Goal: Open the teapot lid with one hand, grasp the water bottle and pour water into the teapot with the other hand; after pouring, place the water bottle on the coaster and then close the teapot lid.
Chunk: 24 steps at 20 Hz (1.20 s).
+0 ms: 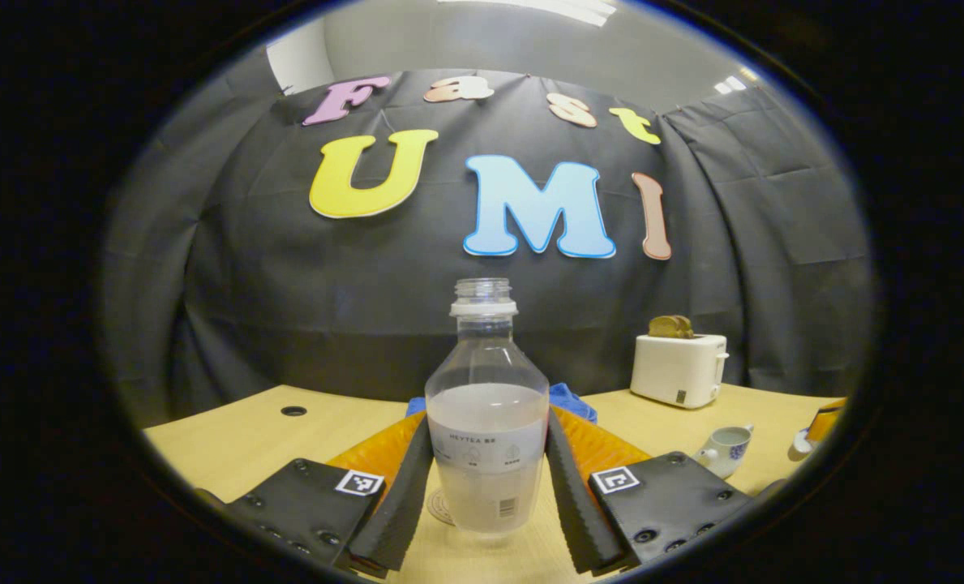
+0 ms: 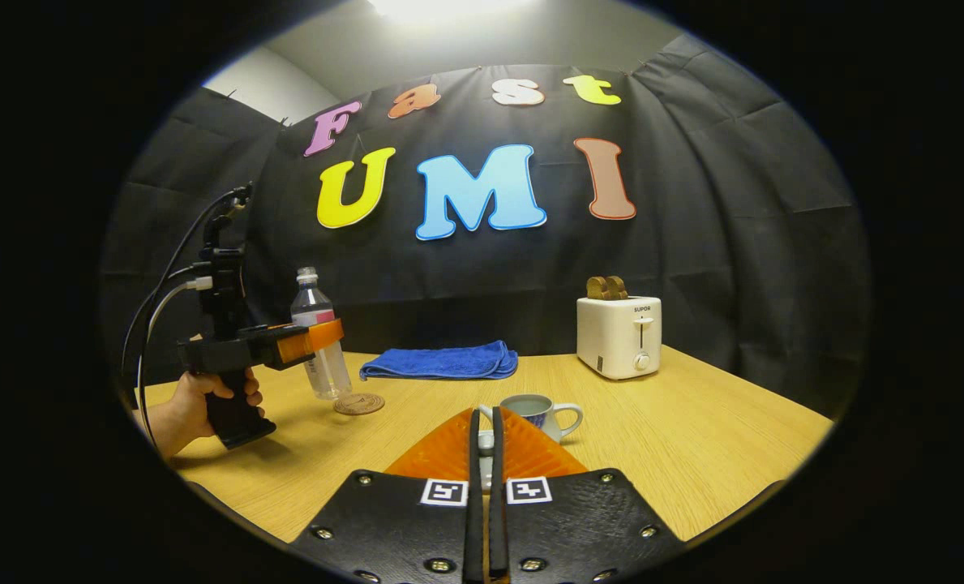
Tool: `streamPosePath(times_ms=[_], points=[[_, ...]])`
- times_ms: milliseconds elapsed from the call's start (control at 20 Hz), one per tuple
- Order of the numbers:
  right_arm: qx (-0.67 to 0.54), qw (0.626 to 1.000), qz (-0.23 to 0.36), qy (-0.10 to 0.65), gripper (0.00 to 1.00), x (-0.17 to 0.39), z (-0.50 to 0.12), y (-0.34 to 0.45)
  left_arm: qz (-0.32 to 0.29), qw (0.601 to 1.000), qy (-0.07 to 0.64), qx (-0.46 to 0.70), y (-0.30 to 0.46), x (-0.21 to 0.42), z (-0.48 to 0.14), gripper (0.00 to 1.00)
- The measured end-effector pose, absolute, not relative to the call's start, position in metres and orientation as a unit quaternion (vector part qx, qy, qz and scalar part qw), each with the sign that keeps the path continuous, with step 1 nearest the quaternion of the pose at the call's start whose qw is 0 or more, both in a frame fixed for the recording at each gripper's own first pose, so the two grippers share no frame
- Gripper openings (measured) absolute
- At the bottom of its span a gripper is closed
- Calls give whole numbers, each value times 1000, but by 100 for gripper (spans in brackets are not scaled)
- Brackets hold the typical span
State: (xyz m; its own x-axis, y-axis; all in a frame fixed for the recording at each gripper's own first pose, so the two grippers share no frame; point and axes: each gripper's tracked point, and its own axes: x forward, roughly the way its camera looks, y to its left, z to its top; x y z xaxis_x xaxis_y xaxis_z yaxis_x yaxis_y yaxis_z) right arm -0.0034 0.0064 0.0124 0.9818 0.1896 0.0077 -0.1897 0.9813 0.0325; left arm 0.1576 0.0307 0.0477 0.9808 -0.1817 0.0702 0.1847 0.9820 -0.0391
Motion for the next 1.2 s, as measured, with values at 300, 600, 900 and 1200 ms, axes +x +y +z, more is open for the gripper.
streamPosePath(times_ms=[300,600,900,1200], points=[[19,995,93,5,3,1,6,3,-80,996,-38,-13,34,177,47,83],[17,996,93,8,3,2,5,4,-77,996,4,-40,41,216,5,84],[20,995,92,17,3,5,-2,3,-74,996,-3,-40,45,220,7,84],[18,996,91,17,3,5,-2,3,-84,996,6,-26,34,227,-2,83]])
